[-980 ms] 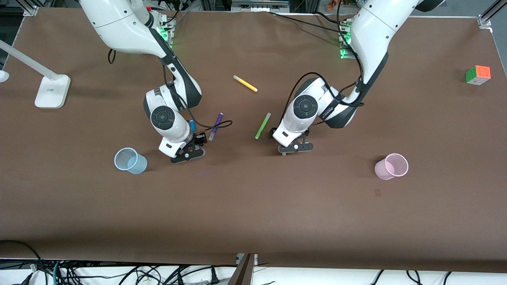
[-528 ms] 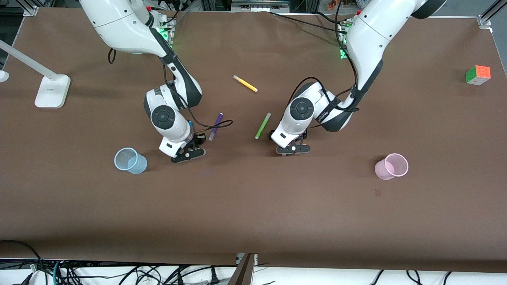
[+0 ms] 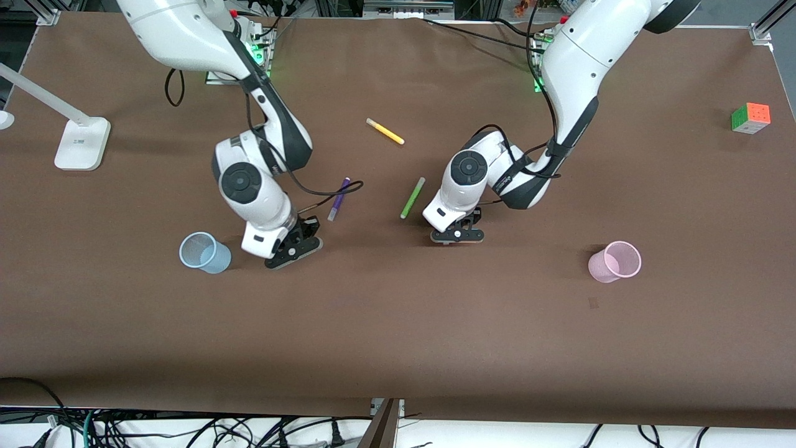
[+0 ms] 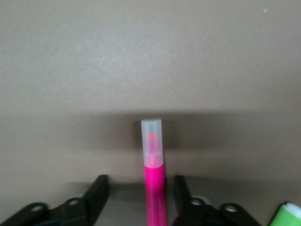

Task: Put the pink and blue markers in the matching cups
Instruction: 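Carry the blue marker to the blue cup while the left gripper carries pink, then lower the markers into the cups and open both grippers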

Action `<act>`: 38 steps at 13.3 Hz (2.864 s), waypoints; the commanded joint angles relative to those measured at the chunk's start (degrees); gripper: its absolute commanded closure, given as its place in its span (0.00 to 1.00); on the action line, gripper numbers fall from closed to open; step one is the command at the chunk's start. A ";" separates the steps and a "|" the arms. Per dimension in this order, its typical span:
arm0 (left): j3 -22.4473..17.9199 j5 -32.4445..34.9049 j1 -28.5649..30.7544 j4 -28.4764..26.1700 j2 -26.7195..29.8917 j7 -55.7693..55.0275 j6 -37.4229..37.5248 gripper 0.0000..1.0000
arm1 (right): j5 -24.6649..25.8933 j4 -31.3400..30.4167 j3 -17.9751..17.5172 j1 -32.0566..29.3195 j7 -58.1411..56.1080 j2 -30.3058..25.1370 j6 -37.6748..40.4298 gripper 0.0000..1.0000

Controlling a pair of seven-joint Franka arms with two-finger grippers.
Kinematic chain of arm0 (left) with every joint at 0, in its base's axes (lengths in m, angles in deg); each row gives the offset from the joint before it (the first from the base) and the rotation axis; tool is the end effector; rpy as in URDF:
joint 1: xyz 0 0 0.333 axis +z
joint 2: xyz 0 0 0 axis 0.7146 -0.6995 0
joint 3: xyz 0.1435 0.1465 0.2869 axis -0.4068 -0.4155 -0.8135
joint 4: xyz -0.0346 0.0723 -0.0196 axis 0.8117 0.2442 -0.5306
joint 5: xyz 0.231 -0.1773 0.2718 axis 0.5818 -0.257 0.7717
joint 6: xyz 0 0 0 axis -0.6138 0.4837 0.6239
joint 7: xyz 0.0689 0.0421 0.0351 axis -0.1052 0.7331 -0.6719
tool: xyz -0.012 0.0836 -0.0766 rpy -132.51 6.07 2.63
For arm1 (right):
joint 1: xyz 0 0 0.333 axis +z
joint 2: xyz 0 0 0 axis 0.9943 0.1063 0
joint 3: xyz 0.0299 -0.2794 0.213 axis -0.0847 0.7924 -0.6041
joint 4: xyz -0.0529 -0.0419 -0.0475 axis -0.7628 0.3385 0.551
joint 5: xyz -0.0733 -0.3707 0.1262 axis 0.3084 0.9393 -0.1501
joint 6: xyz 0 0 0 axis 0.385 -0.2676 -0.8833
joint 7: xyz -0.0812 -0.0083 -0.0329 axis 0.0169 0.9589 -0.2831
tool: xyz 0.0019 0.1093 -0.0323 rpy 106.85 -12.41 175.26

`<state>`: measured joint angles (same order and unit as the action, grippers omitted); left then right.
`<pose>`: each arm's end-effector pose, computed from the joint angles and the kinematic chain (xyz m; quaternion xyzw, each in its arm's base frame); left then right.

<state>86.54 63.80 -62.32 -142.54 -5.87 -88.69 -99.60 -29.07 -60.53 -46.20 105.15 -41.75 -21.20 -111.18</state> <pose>0.5561 -0.3935 0.1866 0.9999 0.0045 -0.0081 0.0074 0.6457 0.2794 0.3025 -0.9671 -0.2539 -0.0116 0.0106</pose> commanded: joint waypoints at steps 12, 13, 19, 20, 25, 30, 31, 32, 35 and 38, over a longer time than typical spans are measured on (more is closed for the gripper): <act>1.27 -3.37 5.98 4.92 8.90 7.58 16.94 1.00 | -25.13 9.36 -0.35 -16.94 -64.50 -0.17 11.08 0.90; 1.27 -5.74 6.77 7.29 10.04 10.23 20.98 1.00 | -27.76 9.36 -0.35 -18.08 -68.45 -0.17 12.74 0.90; 1.45 -12.54 19.06 16.54 13.12 34.72 37.10 1.00 | -37.00 9.10 -0.35 -23.61 -82.61 0.09 19.69 0.90; 1.45 -12.27 21.00 16.28 13.91 40.69 37.11 1.00 | -38.49 9.10 -0.35 -24.15 -85.16 0.35 20.22 0.90; 1.54 -12.62 29.62 16.19 14.53 77.24 31.50 1.00 | -43.06 8.48 -0.35 -27.22 -93.78 1.58 23.29 0.90; 1.54 -29.98 37.69 14.61 11.91 112.49 25.59 1.00 | -47.21 8.48 -0.35 -30.39 -101.27 4.05 27.24 0.90; 1.45 -35.77 39.54 14.43 10.50 119.87 25.68 1.00 | -47.38 8.57 -0.35 -30.91 -101.97 4.05 28.12 0.90; 1.45 -40.26 41.56 13.65 9.36 126.38 25.68 1.00 | -47.38 8.48 -0.35 -31.27 -102.06 4.13 28.66 0.89; 1.45 -46.88 44.83 13.03 5.67 139.15 25.68 1.00 | -47.38 8.48 -0.35 -31.80 -100.75 4.57 29.19 0.01; 1.45 -56.19 47.99 10.76 1.70 149.89 25.94 1.00 | -47.30 8.92 -0.35 -31.98 -91.73 4.23 29.36 0.00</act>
<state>86.94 12.13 -16.43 -129.81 -2.73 55.17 -73.20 -75.02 -51.95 -45.93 74.00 -138.19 -16.58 -82.84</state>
